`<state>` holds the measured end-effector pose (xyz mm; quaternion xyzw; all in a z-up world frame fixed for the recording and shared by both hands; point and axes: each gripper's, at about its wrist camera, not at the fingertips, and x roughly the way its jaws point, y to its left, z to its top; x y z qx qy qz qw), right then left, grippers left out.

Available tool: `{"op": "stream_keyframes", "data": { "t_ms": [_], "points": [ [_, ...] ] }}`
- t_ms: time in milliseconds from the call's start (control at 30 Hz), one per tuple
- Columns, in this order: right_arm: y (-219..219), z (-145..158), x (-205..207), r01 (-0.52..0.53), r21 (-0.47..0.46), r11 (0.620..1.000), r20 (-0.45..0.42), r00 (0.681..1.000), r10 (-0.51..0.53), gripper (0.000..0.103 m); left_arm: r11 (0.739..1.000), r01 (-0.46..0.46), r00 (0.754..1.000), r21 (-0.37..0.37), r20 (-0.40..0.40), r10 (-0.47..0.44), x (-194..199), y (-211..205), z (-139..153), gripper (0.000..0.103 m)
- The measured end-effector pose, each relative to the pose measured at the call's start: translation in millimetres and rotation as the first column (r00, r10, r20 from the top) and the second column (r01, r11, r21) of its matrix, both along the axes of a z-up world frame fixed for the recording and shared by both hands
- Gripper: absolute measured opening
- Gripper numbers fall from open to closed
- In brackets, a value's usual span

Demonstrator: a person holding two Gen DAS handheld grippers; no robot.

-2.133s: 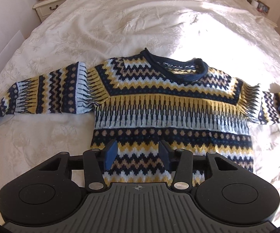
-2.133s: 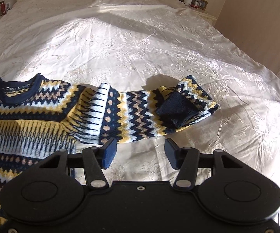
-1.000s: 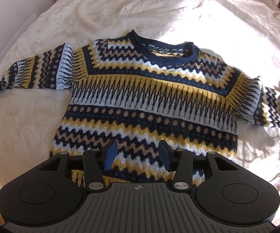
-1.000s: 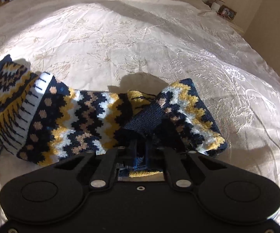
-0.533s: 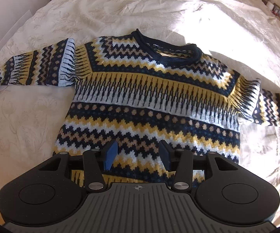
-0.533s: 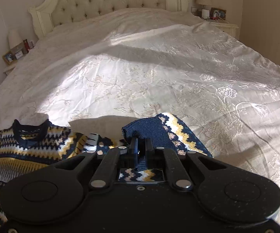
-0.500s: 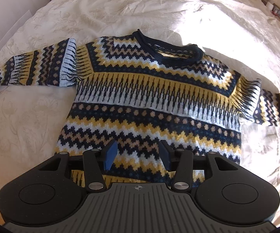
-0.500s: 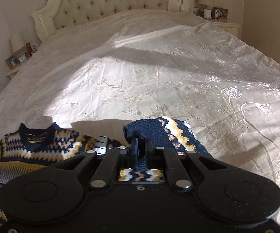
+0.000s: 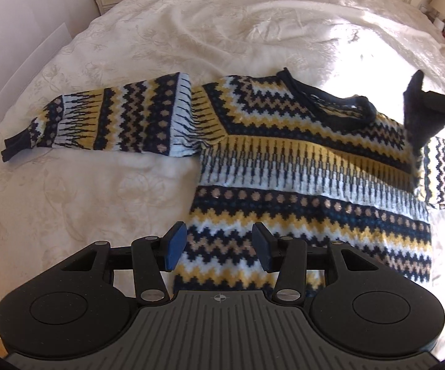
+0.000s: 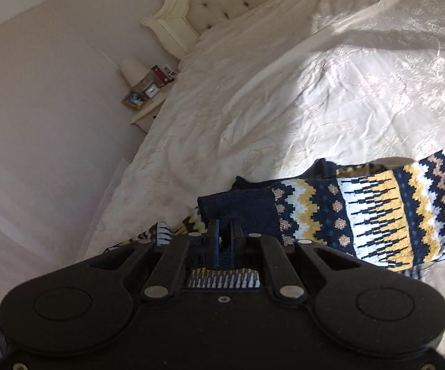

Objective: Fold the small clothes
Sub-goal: 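Lift the held sleeve across the sweater body and open the right gripper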

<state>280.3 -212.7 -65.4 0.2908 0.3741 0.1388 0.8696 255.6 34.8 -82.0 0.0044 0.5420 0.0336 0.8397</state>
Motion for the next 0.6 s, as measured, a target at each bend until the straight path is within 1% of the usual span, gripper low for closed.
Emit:
{"op": "stream_keyframes", "data": {
  "t_ms": [100,200,233,267,300,367,433,500,567,600],
  "points": [
    [36,-21,14,-0.040,0.033,0.999,-0.032,0.999,0.041,0.012,1.000,-0.011,1.000,0.013,0.001,0.011,2,20,-3,0.046],
    [58,-36,24,-0.072,0.056,0.996,-0.051,0.996,0.075,0.014,1.000,-0.012,1.000,0.021,0.000,0.012,4,35,-8,0.046],
    [65,-41,23,-0.086,0.061,0.994,-0.059,0.994,0.090,0.020,1.000,-0.010,1.000,0.022,0.000,0.010,6,38,-9,0.046],
    [68,-44,24,-0.090,0.062,0.994,-0.066,0.993,0.094,0.023,1.000,-0.007,1.000,0.020,-0.001,0.007,7,41,-10,0.046],
    [70,-47,24,-0.091,0.058,0.994,-0.072,0.993,0.095,0.024,1.000,-0.002,1.000,0.016,-0.003,0.002,9,43,-12,0.046],
    [73,-48,19,-0.093,0.018,0.996,-0.079,0.992,0.094,0.031,1.000,0.010,1.000,0.001,-0.004,-0.010,13,47,-15,0.046],
    [78,-44,8,-0.086,-0.044,0.995,-0.070,0.994,0.082,0.055,0.999,0.025,1.000,-0.023,0.000,-0.025,17,47,-18,0.046],
    [75,-40,0,-0.072,-0.089,0.993,-0.061,0.996,0.066,0.061,0.998,0.045,0.999,-0.052,0.004,-0.044,23,45,-21,0.046],
    [68,-39,-8,-0.057,-0.146,0.988,-0.061,0.997,0.048,0.061,0.993,0.069,0.998,-0.092,0.010,-0.069,29,41,-25,0.046],
    [63,-37,-13,-0.048,-0.191,0.980,-0.058,0.998,0.038,0.062,0.990,0.080,0.997,-0.112,0.012,-0.079,33,38,-28,0.046]
  ]
}}
